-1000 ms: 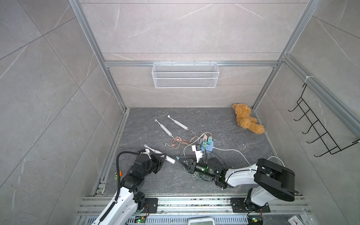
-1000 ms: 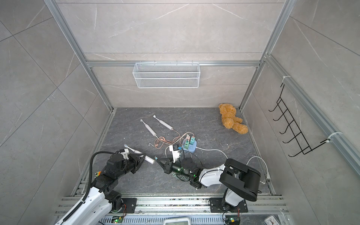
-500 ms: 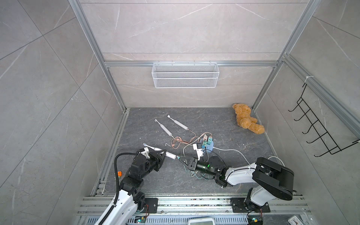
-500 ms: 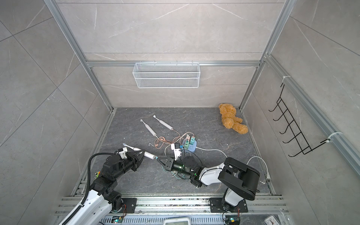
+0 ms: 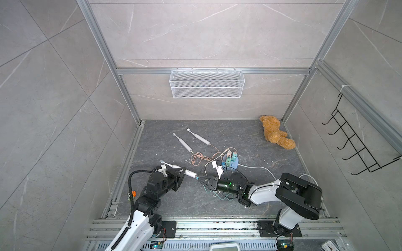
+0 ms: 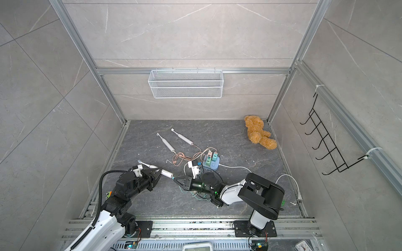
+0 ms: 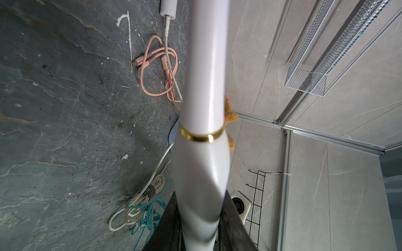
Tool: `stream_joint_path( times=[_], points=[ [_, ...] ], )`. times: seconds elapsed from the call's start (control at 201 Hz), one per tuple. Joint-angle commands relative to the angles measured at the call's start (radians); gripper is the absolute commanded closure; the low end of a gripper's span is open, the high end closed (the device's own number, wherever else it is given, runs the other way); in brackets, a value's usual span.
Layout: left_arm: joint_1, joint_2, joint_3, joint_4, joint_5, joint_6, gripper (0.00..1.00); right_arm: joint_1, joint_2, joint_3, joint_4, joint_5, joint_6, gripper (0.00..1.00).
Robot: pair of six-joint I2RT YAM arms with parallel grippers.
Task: Charge the electric toothbrush
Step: Insert the charging cable into the electric toothbrush.
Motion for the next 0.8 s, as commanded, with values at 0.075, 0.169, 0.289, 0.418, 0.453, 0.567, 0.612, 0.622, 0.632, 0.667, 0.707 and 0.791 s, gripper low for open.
stream_joint_path(
  times=[0.075,0.169,0.289,0.418,0.453,0.567,0.612,0.622,0.632,0.667,0.707,0.791],
  points=[
    [0.001,-0.015,0.002,0.072,0.054,0.030,1.00,-0.018,0.055,0.028,0.067,-0.019,0.047,1.00],
    [0.001,-0.016,0.004,0.078,0.074,0.049,1.00,-0.024,0.044,0.027,0.066,-0.023,0.035,1.00],
    [0.000,-0.016,0.003,0.072,0.094,0.073,1.00,-0.028,0.016,0.028,0.024,-0.036,0.006,1.00],
    [0.000,0.002,-0.005,0.098,0.113,0.085,1.00,-0.028,0.031,0.049,0.037,-0.097,0.007,1.00],
    [0.000,0.011,-0.003,0.105,0.120,0.092,1.00,-0.027,0.027,0.043,0.041,-0.093,0.009,1.00],
    [0.001,0.016,-0.004,0.115,0.126,0.101,1.00,-0.028,0.002,0.036,-0.003,-0.100,-0.020,1.00],
    [0.001,0.019,0.001,0.109,0.127,0.112,1.00,-0.028,0.000,0.035,-0.003,-0.111,-0.020,1.00],
    [0.001,0.019,0.003,0.104,0.128,0.113,1.00,-0.028,0.001,0.034,-0.002,-0.111,-0.020,1.00],
    [0.001,0.020,0.004,0.102,0.128,0.117,1.00,-0.028,0.000,0.033,0.000,-0.111,-0.020,1.00],
    [0.000,0.022,0.005,0.099,0.129,0.120,1.00,-0.028,-0.001,0.030,0.002,-0.110,-0.019,1.00],
    [0.000,0.024,0.001,0.108,0.131,0.118,1.00,-0.028,0.000,0.028,0.003,-0.108,-0.018,1.00],
    [0.000,0.018,0.006,0.081,0.126,0.139,1.00,-0.028,-0.005,0.022,0.009,-0.103,-0.018,1.00]
  ],
)
